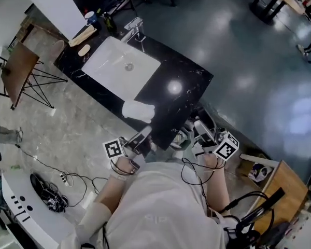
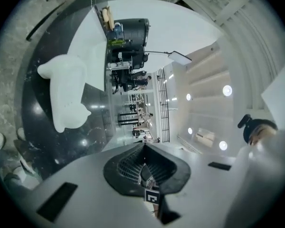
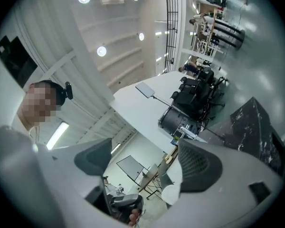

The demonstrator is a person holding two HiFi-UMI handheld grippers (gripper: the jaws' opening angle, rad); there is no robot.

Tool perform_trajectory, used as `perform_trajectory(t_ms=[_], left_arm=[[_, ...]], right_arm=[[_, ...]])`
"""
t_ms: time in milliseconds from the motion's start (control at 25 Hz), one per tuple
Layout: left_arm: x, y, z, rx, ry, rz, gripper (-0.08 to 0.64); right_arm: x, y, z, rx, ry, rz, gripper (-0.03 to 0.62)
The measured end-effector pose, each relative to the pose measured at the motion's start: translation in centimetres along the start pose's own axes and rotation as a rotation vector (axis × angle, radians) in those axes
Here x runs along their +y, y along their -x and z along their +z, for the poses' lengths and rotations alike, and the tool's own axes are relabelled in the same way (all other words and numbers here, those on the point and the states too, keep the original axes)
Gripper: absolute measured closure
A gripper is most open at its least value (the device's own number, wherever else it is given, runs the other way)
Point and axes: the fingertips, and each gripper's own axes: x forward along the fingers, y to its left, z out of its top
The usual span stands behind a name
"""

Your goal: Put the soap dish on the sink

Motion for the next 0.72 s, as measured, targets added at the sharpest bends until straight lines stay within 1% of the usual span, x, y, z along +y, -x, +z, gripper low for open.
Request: perform_trajectory(t_ms=[120, 280, 360, 480, 560, 600, 680, 720], left_arm=[[0.4, -2.7, -1.6, 0.092, 0.008, -0.009, 0.552], [0.7, -6.1, -3.8, 0.198, 0.016, -0.024, 0.552], [0.6, -7.7, -5.1, 0.253, 0.018, -0.033, 0.552], [0.5, -9.5, -6.9, 0.324, 0.027, -0.041, 0.552], [0.7, -10.3, -7.9, 0.360, 0.031, -0.045, 0.552], [0.8, -10.6, -8.3, 0.378, 0.032, -0.046, 0.552], [0.9, -11.2, -9.2, 0.412, 0.037, -0.046, 0.552], [1.0, -11.4, -9.5, 0.428, 0.039, -0.045, 0.552]], right_arm=[[-0.4, 3.4, 1.6, -0.081, 0.004, -0.043, 0.143], [-0.5, 7.5, 3.0, -0.165, 0.012, -0.095, 0.144], [-0.3, 9.7, 3.5, -0.206, 0.021, -0.124, 0.144], [-0.2, 12.5, 3.8, -0.263, 0.010, -0.160, 0.147], [-0.2, 14.0, 3.7, -0.302, -0.001, -0.183, 0.170], [-0.3, 14.8, 3.8, -0.332, -0.005, -0.197, 0.215], [-0.6, 16.6, 4.2, -0.416, -0.019, -0.222, 0.440], [-0.7, 17.3, 4.5, -0.456, -0.028, -0.231, 0.495]])
